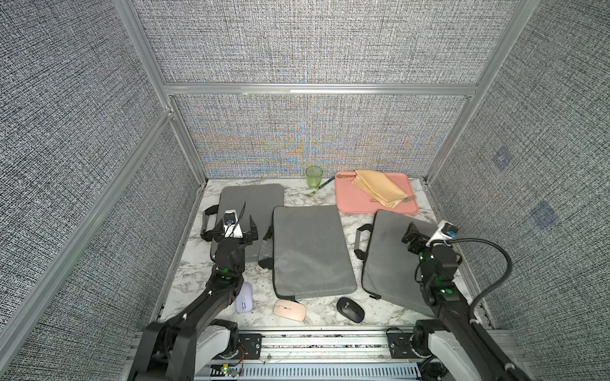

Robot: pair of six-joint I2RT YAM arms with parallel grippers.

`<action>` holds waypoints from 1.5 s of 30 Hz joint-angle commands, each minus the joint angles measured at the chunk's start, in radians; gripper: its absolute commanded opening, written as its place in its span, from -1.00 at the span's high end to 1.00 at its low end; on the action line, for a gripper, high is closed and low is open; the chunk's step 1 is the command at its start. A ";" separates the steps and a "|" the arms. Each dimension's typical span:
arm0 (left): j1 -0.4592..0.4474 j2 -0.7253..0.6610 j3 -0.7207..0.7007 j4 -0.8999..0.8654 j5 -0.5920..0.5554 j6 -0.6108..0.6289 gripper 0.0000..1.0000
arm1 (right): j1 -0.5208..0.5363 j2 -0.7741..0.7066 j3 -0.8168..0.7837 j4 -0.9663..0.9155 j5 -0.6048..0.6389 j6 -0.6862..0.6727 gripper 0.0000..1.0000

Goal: Put the mouse into the laptop bag
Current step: Adjust the zippered laptop bag at the center of the board.

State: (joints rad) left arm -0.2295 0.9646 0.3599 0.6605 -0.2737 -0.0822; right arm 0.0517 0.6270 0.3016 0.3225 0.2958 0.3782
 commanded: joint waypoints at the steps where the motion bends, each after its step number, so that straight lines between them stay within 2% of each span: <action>1: -0.004 -0.184 0.106 -0.347 0.333 -0.157 -0.99 | -0.001 -0.140 0.018 -0.322 -0.118 0.159 -0.98; 3: -0.004 -0.293 0.161 -0.499 0.322 -0.334 -0.99 | -0.001 -0.154 0.075 -0.394 -0.222 0.164 -0.98; 7: -0.002 -0.493 0.131 -0.547 0.315 -0.464 -0.99 | -0.001 -0.040 0.167 -0.493 -0.348 0.190 -0.98; 10: -0.002 -0.604 0.101 -0.541 0.333 -0.533 -0.99 | 0.001 0.059 0.189 -0.490 -0.432 0.183 -0.98; 11: -0.002 -0.608 0.107 -0.535 0.372 -0.520 -0.99 | 0.006 0.095 0.189 -0.475 -0.458 0.180 -0.98; 13: -0.002 -0.571 0.197 -0.749 0.360 -0.531 -0.99 | 0.018 0.177 0.191 -0.451 -0.495 0.202 -0.98; 16: -0.003 -0.459 0.319 -1.092 0.211 -0.673 -0.99 | 0.091 0.306 0.216 -0.433 -0.528 0.204 -0.94; 18: -0.002 -0.407 0.339 -1.169 0.182 -0.614 -0.98 | 0.187 0.393 0.240 -0.424 -0.480 0.203 -0.84; 19: -0.002 -0.388 0.323 -1.201 0.101 -0.691 -0.98 | 0.249 0.436 0.255 -0.424 -0.442 0.202 -0.75; 20: -0.002 -0.380 0.287 -1.195 0.055 -0.734 -0.99 | 0.305 0.470 0.269 -0.430 -0.402 0.203 -0.68; 21: -0.003 -0.380 0.227 -1.106 0.071 -0.717 -0.99 | 0.362 0.505 0.285 -0.442 -0.353 0.208 -0.60; 23: -0.002 -0.377 0.141 -0.938 0.197 -0.628 -0.99 | 0.440 0.542 0.298 -0.445 -0.287 0.224 -0.44; 24: -0.002 -0.364 0.141 -0.916 0.247 -0.611 -0.98 | 0.464 0.548 0.295 -0.448 -0.260 0.234 -0.38; 25: -0.002 -0.342 0.148 -0.896 0.310 -0.587 -0.99 | 0.480 0.546 0.290 -0.455 -0.231 0.246 -0.34; 29: -0.005 -0.255 0.189 -0.936 0.410 -0.595 -0.99 | 0.494 0.506 0.268 -0.518 -0.139 0.264 -0.31; 32: -0.036 -0.214 0.134 -0.792 0.561 -0.625 -0.98 | 0.494 0.453 0.244 -0.578 -0.090 0.280 -0.29; 36: -0.195 -0.213 0.078 -0.663 0.528 -0.668 -0.99 | 0.492 0.392 0.186 -0.574 -0.050 0.303 -0.25; 40: -0.381 -0.189 0.097 -0.654 0.430 -0.650 -0.99 | 0.491 0.387 0.182 -0.596 -0.049 0.310 -0.23; 45: -0.549 -0.095 0.171 -0.676 0.361 -0.611 -0.99 | 0.491 0.438 0.213 -0.603 -0.101 0.301 -0.22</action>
State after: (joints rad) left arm -0.7246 0.8406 0.5018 -0.0460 0.1474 -0.7258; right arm 0.5423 1.0435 0.5003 -0.2684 0.2092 0.6750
